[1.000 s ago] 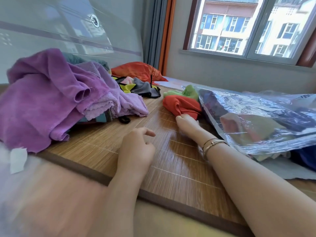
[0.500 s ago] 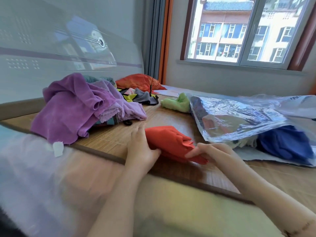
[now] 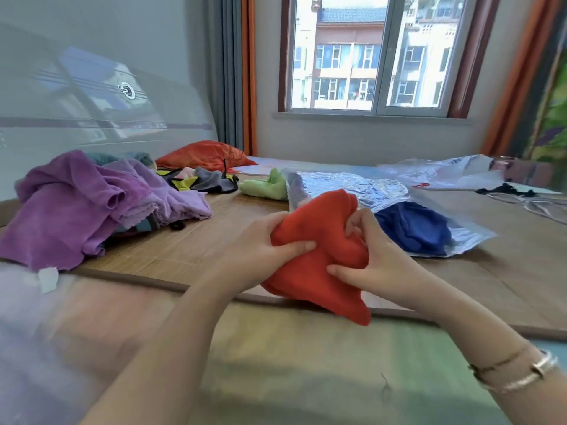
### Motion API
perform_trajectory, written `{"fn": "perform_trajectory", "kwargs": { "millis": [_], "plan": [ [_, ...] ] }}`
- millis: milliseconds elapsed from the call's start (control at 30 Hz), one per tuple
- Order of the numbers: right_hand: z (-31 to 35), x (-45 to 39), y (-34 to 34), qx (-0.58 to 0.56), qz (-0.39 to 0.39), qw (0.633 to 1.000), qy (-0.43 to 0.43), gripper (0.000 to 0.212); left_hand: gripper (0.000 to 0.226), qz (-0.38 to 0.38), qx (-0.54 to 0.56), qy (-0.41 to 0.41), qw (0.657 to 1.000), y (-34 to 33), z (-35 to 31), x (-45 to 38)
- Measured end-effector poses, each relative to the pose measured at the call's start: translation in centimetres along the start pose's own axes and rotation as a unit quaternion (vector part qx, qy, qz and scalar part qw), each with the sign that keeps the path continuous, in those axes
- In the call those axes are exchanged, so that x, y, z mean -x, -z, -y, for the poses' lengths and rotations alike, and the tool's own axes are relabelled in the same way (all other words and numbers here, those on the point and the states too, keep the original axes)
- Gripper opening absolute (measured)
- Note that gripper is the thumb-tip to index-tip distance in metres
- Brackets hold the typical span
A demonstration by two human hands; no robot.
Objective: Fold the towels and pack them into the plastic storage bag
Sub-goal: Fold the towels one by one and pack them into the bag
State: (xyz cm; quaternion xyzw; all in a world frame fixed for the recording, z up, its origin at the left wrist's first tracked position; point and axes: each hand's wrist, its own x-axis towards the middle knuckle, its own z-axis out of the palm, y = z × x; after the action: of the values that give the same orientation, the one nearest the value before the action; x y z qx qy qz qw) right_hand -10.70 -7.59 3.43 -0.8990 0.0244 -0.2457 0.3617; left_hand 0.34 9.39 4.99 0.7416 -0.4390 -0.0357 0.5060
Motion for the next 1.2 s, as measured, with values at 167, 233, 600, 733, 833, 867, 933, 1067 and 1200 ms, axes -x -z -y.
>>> {"fn": "perform_trajectory", "kwargs": {
  "millis": [167,233,600,733,833,867,933,1067,1200],
  "plan": [
    [-2.1,3.3,3.5,-0.132,-0.026,0.989,-0.058,0.044,0.031,0.088,0.057,0.026,0.994,-3.9,-2.8,-2.0],
    [-3.1,3.5,5.5,-0.143,-0.106,0.978,-0.109,0.040,0.044,0.059,0.015,-0.001,0.998,-5.3,-2.8,-4.4],
    [-9.1,-1.3,7.6,-0.023,-0.166,0.976,-0.140,0.042,0.041,0.112,-0.421,-0.031,0.900,-8.4,3.0,-12.3],
    [-9.9,-3.1,5.5,0.022,-0.158,0.982,-0.102,0.036,0.080,0.050,-0.299,-0.050,0.952,-7.9,3.8,-13.2],
    [-10.2,-5.3,4.3,0.030,-0.155,0.981,-0.112,0.035,0.089,0.002,-0.308,-0.058,0.949,-7.7,3.9,-13.7],
    [-10.5,-6.3,4.0,0.025,-0.161,0.979,-0.125,0.035,0.088,-0.021,-0.313,-0.066,0.947,-7.8,4.1,-14.0],
    [-11.3,-8.2,3.5,0.009,-0.183,0.968,-0.170,0.035,0.088,-0.061,-0.281,-0.099,0.953,-8.0,4.6,-14.3],
    [-12.3,-10.6,2.2,-0.060,-0.310,0.920,-0.233,0.030,0.052,-0.123,-0.257,-0.080,0.955,-8.1,5.7,-15.3],
    [-12.4,-11.2,0.4,0.031,-0.299,0.937,-0.179,0.038,0.015,-0.178,-0.199,-0.063,0.962,-7.9,5.2,-15.4]
  ]
}}
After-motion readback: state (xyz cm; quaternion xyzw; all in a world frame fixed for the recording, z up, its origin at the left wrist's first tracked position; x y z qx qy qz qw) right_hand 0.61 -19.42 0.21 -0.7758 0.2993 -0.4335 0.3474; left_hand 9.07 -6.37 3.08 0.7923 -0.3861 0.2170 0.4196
